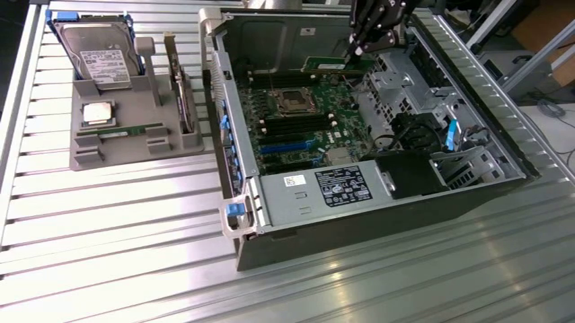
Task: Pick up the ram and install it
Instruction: 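Pick up the ram and move it above insertion slot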
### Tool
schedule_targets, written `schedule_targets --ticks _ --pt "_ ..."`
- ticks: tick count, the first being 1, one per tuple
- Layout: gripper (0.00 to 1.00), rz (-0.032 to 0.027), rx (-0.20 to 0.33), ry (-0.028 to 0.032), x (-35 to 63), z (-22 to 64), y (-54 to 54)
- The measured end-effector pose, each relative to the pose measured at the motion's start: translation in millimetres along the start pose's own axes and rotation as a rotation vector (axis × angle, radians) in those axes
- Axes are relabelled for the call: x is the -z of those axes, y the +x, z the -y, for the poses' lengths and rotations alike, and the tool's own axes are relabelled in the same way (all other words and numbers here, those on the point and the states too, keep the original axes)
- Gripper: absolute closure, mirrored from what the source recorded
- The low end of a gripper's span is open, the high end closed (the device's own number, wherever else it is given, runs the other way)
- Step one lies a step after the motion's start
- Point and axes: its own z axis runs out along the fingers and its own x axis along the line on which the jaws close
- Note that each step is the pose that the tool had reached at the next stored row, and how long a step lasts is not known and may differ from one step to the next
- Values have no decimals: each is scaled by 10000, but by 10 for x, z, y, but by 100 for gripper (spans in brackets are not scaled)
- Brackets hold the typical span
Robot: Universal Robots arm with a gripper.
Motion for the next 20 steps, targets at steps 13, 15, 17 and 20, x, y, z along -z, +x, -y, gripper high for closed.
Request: schedule_targets --ticks 13,15,17,20 --pt "88 -74 64 1204 -17 1 1" --pt "88 -76 64 1203 -18 -1 1" --pt "88 -75 64 1203 -20 -1 1" --pt "88 -74 64 1203 -23 -1 1"
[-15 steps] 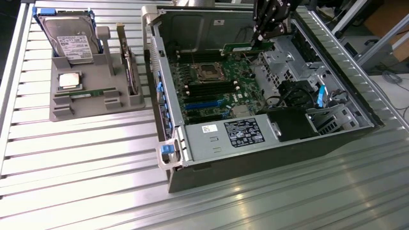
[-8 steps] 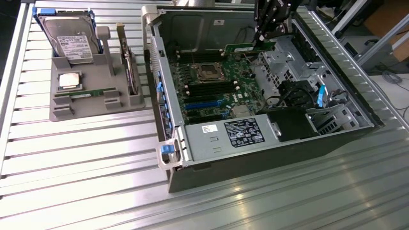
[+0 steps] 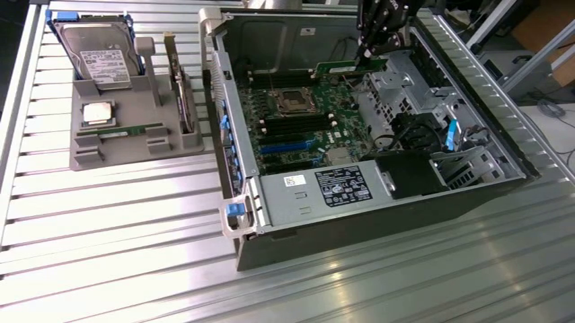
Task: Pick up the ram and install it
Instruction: 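Pick up the ram and move it above insertion slot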
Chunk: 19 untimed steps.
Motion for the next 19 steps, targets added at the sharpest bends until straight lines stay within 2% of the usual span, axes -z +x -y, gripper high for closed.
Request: schedule_targets --ticks 19 --pt "88 0 0 0 -43 7 -37"
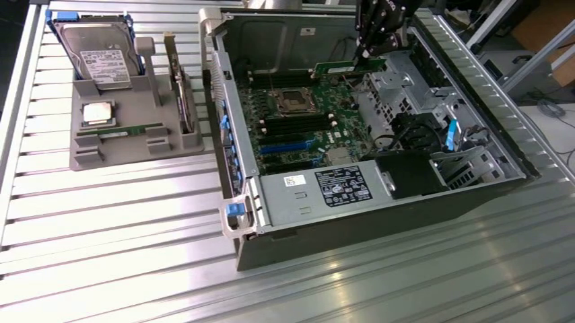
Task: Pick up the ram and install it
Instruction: 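Insert the ram into the slot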
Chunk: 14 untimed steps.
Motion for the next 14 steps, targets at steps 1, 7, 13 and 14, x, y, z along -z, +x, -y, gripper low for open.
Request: schedule_targets --ticks 1,7,13,14 --pt "88 0 0 0 0 0 0" --pt "88 0 0 0 0 0 0" --pt "88 0 -1 0 -11 -46 -2" --pt "88 0 2 0 -18 -49 -2"
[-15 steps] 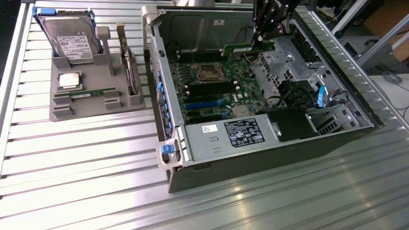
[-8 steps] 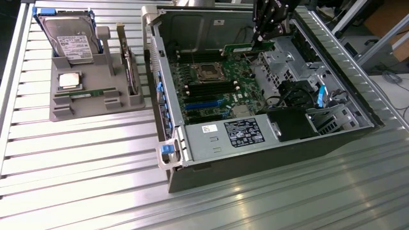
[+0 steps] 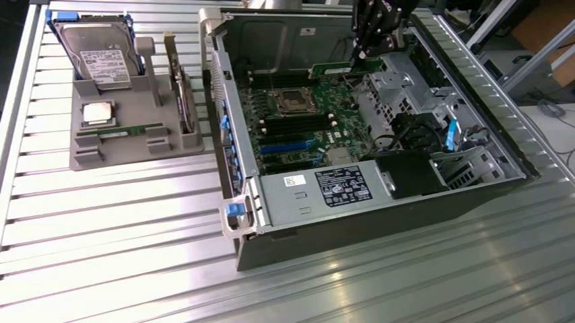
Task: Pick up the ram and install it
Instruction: 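Insert the ram into the slot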
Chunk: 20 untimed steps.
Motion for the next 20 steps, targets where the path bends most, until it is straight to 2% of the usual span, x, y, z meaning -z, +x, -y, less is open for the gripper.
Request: schedule_targets --ticks 10,20 --pt "88 -4 -1 0 -94 -6 5" --pt "88 -45 -7 -3 -177 -5 9"
